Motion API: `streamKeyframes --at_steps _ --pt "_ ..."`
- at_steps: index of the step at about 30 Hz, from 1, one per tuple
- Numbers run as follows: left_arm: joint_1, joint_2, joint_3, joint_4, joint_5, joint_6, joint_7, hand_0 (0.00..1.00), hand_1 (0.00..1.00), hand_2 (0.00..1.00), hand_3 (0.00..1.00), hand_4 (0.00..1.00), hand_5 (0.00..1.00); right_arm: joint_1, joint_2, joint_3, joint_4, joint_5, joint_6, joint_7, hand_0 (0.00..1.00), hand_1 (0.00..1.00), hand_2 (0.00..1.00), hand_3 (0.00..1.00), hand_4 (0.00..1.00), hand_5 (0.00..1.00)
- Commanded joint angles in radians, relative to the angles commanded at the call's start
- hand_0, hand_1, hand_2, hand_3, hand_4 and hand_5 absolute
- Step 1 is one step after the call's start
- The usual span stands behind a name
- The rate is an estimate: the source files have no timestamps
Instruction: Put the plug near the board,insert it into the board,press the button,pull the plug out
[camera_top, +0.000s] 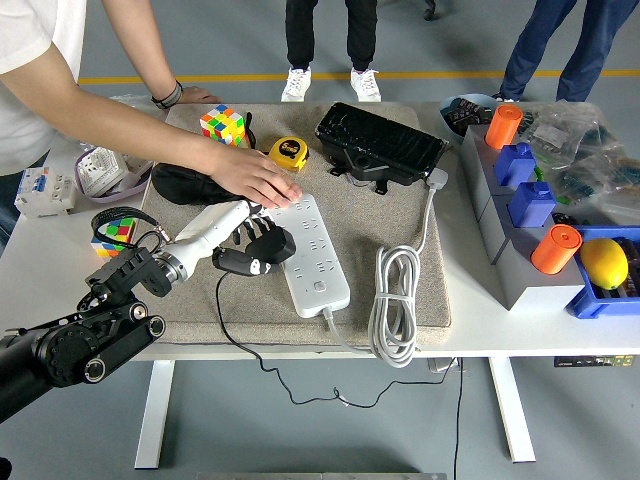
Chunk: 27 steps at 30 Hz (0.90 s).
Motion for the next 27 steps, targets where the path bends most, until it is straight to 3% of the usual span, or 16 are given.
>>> streamKeyframes --at_steps 9,10,12,15,16,21,22,27 --pt "0.004 0.002 -0.010 -0.006 0.001 -0.004 0.001 0.300 0.478 0.526 0.590 0.998 0.316 0.000 0.001 0.001 0.000 -0.001 0.001 0.000 0.608 0.612 0.565 0.544 0.754 0.251" --pt "0.005 0.002 -0.013 -0.008 0.002 -0.006 0.001 0.308 0.481 0.525 0.616 0.998 0.378 0.000 0.001 0.000 0.000 -0.001 0.001 0.000 0.608 0.612 0.566 0.545 0.755 0.250" --pt "0.007 0.003 -0.018 -0.012 0.004 -0.007 0.001 0.308 0.481 0.525 0.616 0.998 0.378 0.000 0.001 0.001 0.000 -0.001 0.001 0.000 0.608 0.612 0.566 0.545 0.755 0.250" --pt "0.013 0.004 -0.031 -0.023 0.006 -0.010 0.002 0.308 0.481 0.525 0.616 0.998 0.378 0.000 0.001 0.001 0.000 -0.002 0.002 0.000 0.608 0.612 0.566 0.545 0.755 0.250" --pt "0.016 0.005 -0.036 -0.029 0.008 -0.010 0.002 0.313 0.489 0.532 0.640 0.998 0.434 -0.001 0.001 0.001 0.000 -0.002 0.002 0.000 0.608 0.612 0.566 0.545 0.756 0.249" --pt "0.033 0.009 -0.068 -0.067 0.007 -0.008 0.004 0.313 0.489 0.532 0.640 0.998 0.434 -0.002 0.001 -0.002 0.000 -0.001 0.002 0.001 0.608 0.612 0.566 0.545 0.756 0.249" --pt "0.035 0.009 -0.074 -0.073 0.006 -0.009 0.004 0.419 0.551 0.597 0.689 0.998 0.462 -0.002 0.002 -0.002 0.000 -0.001 0.002 0.001 0.608 0.611 0.566 0.545 0.755 0.247" --pt "0.064 0.014 -0.107 -0.119 0.000 0.007 -0.018 0.419 0.551 0.597 0.689 0.998 0.462 -0.002 0.003 0.001 0.001 -0.002 0.002 0.001 0.608 0.611 0.566 0.545 0.755 0.247"
